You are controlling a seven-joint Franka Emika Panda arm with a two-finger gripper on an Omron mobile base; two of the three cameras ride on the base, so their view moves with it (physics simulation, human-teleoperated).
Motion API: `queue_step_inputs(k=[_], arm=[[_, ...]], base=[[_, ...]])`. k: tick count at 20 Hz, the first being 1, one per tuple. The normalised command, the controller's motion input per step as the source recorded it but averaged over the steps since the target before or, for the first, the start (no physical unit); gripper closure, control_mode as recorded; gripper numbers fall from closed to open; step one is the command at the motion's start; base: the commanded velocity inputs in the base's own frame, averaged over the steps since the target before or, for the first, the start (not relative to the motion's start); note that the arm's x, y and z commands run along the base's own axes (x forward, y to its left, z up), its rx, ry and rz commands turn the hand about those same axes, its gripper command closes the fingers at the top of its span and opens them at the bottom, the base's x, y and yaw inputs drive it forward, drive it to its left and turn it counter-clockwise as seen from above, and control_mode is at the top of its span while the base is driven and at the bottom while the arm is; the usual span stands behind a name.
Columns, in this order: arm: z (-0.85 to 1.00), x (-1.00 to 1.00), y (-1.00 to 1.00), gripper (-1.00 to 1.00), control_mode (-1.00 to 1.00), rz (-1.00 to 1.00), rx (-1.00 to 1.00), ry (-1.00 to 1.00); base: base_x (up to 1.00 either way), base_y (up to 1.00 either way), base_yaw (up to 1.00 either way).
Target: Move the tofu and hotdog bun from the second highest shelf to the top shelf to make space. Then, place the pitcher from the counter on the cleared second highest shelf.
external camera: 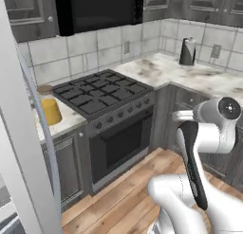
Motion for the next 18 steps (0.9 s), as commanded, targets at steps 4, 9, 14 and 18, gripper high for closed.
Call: queue_step_inputs(k=[4, 9, 14, 18], arm=[[0.00, 0.00, 0.00, -1.00, 1.00, 0.00, 0.00, 0.00], [0.00, 0.00, 0.00, -1.00, 1.00, 0.00, 0.00, 0.00], [0.00, 0.00, 0.00, -1.00, 1.00, 0.00, 0.00, 0.00], [0.00, 0.00, 0.00, -1.00, 1.00, 0.00, 0.00, 0.00]], base=[[0.53, -0.29, 0.76], [0.73, -0.23, 0.73], [0.90, -0.11, 0.65], [0.80, -0.10, 0.58]])
